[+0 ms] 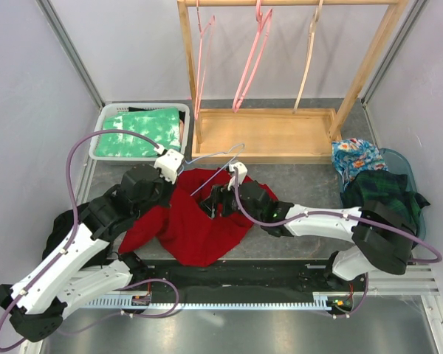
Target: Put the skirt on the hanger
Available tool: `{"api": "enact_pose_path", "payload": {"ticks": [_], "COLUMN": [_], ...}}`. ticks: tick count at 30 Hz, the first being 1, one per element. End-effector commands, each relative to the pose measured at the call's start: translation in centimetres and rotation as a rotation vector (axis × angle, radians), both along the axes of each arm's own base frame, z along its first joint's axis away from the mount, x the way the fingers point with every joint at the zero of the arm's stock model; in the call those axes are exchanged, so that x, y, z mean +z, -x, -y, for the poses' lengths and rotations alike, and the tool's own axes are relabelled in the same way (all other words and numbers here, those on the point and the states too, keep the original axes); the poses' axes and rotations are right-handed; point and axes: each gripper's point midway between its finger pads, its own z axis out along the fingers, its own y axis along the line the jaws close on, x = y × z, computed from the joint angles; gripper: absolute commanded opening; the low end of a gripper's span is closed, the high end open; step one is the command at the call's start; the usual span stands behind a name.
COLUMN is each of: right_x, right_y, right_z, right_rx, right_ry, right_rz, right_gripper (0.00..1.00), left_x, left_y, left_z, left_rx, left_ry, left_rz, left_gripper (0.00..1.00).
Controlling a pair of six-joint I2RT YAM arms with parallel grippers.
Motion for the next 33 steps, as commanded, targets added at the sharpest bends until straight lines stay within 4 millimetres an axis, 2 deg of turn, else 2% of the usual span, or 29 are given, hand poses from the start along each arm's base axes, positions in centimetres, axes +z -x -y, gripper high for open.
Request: {"api": "enact_pose_path", "payload": {"ticks": [1,2,4,5,6,10,14,16,17,18,19,20,22,23,24,25,26,27,28,30,31,33], "right_x": [3.2,2.3,2.1,0.8,0.3,-2.8,-6.2,-7.8,-7.9,-8.8,-8.9,-8.3,-8.8,-7.5,-7.8,-6.6,-6.3,-6.4,-5.2,-4.7,-3.3,-2.7], "right_y": [0.1,0.1,-0.5,-0.7,-0.8,-2.5,-3.7,-4.2,-4.2,-4.5,-4.6,-4.7,-5.2,-5.4,-5.6,-5.9,-6.1,-6.5,-6.7,-7.0,-6.9,-6.9], "right_z": [-2.7,-3.2,-4.1,-4.4,-4.7,-4.1,-1.7,0.2,0.8,2.4,3.2,3.9,6.4,7.0,8.3,9.0,9.6,10.8,11.4,12.9,13.4,14.7], "right_rx": [0.052,0.066,0.066,0.067,0.063,-0.034,-0.155,-0.218,-0.240,-0.282,-0.302,-0.324,-0.383,-0.401,-0.425,-0.445,-0.458,-0.481,-0.499,-0.530,-0.537,-0.564], "right_ry": [-0.142,-0.122,-0.101,-0.068,-0.042,0.066,0.202,0.263,0.267,0.301,0.310,0.299,0.329,0.304,0.319,0.298,0.299,0.315,0.297,0.306,0.283,0.296], "right_rz": [0.015,0.004,-0.002,-0.021,-0.036,-0.070,-0.095,-0.103,-0.108,-0.112,-0.109,-0.105,-0.106,-0.091,-0.093,-0.078,-0.077,-0.080,-0.065,-0.058,-0.035,-0.025], "right_gripper": [0.76,0.77,0.77,0.77,0.76,0.74,0.67,0.65,0.56,0.52,0.47,0.37,0.26,0.15,0.10,0.04,0.00,0.00,0.00,0.00,0.00,0.00], "left_x": [2.6,2.7,2.7,2.8,2.7,3.0,3.1,3.2,3.3,3.4,3.3,3.4,3.4,3.5,3.4,3.4,3.5,3.6,3.5,3.5,3.5,3.5], "left_y": [-0.8,-0.8,-0.8,-0.8,-0.8,-0.7,-0.7,-0.7,-0.7,-0.7,-0.6,-0.6,-0.5,-0.5,-0.4,-0.4,-0.4,-0.4,-0.3,-0.3,-0.3,-0.3], "left_z": [0.3,0.3,0.3,0.4,0.4,0.3,0.2,0.1,0.0,-0.1,-0.1,-0.2,-0.3,-0.3,-0.3,-0.3,-0.3,-0.4,-0.4,-0.3,-0.3,-0.3], "left_rx": [0.037,0.037,0.034,0.033,0.033,0.036,0.034,0.038,0.037,0.041,0.040,0.040,0.040,0.041,0.039,0.038,0.037,0.038,0.038,0.036,0.036,0.035], "left_ry": [0.090,0.096,0.097,0.100,0.098,0.104,0.101,0.100,0.102,0.100,0.098,0.100,0.095,0.097,0.096,0.095,0.097,0.098,0.096,0.098,0.099,0.100], "left_rz": [0.079,0.082,0.081,0.083,0.081,0.088,0.093,0.097,0.101,0.104,0.104,0.106,0.104,0.106,0.104,0.105,0.106,0.110,0.108,0.106,0.107,0.105], "left_gripper": [0.02,0.02,0.02,0.02,0.02,0.02,0.02,0.02,0.02,0.02,0.02,0.02,0.02,0.02,0.02,0.02,0.02,0.02,0.02,0.02,0.02,0.02]}}
